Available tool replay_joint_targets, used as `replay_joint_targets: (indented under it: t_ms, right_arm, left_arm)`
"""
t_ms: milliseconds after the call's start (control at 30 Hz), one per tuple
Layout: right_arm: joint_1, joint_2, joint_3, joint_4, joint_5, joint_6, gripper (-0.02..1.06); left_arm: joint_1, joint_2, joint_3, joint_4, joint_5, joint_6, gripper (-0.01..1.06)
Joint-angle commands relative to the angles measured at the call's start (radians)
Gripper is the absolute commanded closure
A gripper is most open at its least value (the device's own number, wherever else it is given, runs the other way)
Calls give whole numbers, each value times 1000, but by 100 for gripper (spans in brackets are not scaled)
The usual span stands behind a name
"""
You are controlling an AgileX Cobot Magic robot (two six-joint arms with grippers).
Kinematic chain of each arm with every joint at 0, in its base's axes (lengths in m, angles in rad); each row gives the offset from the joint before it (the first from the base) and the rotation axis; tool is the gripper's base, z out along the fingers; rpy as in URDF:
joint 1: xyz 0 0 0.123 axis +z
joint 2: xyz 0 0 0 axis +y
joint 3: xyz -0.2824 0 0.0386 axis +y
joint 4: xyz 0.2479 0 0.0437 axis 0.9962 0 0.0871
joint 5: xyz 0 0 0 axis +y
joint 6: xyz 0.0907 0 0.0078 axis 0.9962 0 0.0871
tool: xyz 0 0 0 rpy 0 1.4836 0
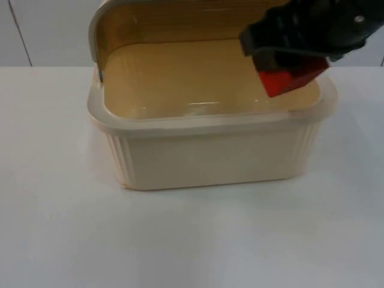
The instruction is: Open the box lid with the left hand, place the block into the box with the right hand, then close the box lid with the left hand.
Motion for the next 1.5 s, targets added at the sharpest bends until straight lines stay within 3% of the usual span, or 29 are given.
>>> replay_joint_targets:
  t_ms: [0, 100, 133, 267, 300, 367, 433, 633, 800, 933, 967, 1033, 1100, 1300, 1333, 1433, 1467]
  right_arm:
    - [5, 47, -3, -130, -74, 129, 105]
    - [5, 116, -3, -339, -129, 355, 105]
    - [5, 116, -3, -339, -129, 355, 105]
    - [5, 198, -16, -641, -136, 666, 105]
    - [5, 198, -16, -641, -136, 666, 105]
    - [5, 238, -37, -768, -130, 798, 105]
    - [5, 264, -56, -830, -130, 842, 105]
    - [5, 297, -72, -860, -122, 871, 100]
    - [4, 301, -73, -863, -114, 874, 85]
    - [4, 298, -73, -880, -119, 894, 49]
    - [4, 298, -73, -880, -119, 894, 49]
    - [4, 295, -83, -880, -116, 896, 33]
    - [4, 286, -87, -880, -114, 896, 24]
    - [4, 232, -89, -867, -114, 878, 23]
    - [4, 215, -89, -817, -114, 845, 23]
    - [18, 146, -89, -520, -114, 565, 23]
    - [18, 146, -89, -520, -114, 565, 23]
  left_arm:
    - [2, -4, 1, 2, -8, 2, 105]
    - [2, -4, 1, 2, -8, 2, 105]
    - [2, -4, 1, 2, -8, 2, 105]
    - [2, -4, 1, 2, -8, 2, 105]
    - [2, -4, 1, 2, -8, 2, 105]
    - [2, -4, 1, 2, -8, 2, 105]
    - [2, -4, 1, 2, -8, 2, 105]
    - [2, -4, 1, 2, -8, 2, 105]
    - [2, -4, 1, 2, -11, 2, 105]
    - [2, -4, 1, 2, -11, 2, 105]
    - [2, -4, 1, 2, -11, 2, 105]
    - [2, -4, 1, 2, -11, 2, 105]
    - [2, -4, 1, 2, -11, 2, 105]
    - [2, -4, 1, 2, -11, 2, 105]
    - [2, -4, 1, 4, -11, 2, 105]
    - [2, -4, 1, 4, -9, 2, 105]
    - [2, -4, 1, 4, -9, 2, 105]
